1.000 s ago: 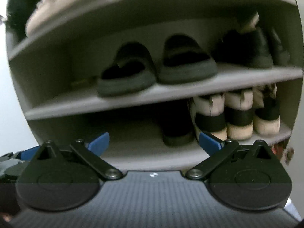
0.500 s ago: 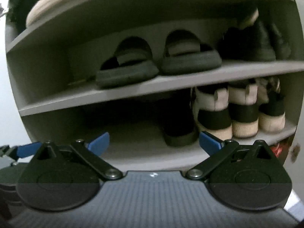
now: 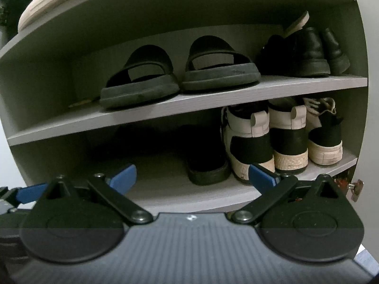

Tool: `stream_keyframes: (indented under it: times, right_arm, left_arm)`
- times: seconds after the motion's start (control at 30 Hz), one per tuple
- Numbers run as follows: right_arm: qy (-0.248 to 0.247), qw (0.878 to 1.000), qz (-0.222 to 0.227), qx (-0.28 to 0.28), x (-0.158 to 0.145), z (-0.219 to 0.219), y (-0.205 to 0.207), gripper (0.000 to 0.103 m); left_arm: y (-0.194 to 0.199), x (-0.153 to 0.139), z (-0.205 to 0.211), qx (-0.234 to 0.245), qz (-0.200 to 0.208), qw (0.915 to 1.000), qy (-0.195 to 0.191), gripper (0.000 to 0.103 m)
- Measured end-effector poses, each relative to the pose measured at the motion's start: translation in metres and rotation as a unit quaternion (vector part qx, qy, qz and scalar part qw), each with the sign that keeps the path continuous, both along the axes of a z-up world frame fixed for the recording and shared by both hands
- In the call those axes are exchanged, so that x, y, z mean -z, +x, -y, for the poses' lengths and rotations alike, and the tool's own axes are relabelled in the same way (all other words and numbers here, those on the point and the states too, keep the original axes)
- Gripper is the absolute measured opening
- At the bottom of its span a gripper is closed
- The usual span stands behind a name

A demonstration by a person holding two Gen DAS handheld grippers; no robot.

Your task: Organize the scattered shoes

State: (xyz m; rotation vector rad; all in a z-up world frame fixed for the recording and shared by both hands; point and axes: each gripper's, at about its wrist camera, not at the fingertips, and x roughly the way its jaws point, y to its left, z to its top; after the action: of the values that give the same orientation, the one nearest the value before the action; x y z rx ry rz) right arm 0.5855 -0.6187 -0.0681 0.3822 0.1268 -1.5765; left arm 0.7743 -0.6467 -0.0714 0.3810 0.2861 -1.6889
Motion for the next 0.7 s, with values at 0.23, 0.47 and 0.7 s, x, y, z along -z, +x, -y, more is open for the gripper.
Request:
stream_keyframes:
  times: [0.23,0.47,0.7]
  right_arm:
    - [-0.002,1.0,0.001,0.009,-0.006,-0.013,-0.003,0.103]
    - [-0.045,0.998,0.041,0.024,-0.038,-0.057,-0.032,0.103]
    - [-0.035,0.986,-0.014,0.161,-0.041,-0.177,-0.12,0.103]
  left_arm:
    - [-0.001,0.004,-0.003,0.001,-0.006,1.0,0.004,0.103]
    - [-0.016,0.017,0.004,0.009,-0.008,0.9997,0.022,0.103]
    - [-0.034,0.019,0.004,0.042,-0.028,0.9982,0.033,0.103]
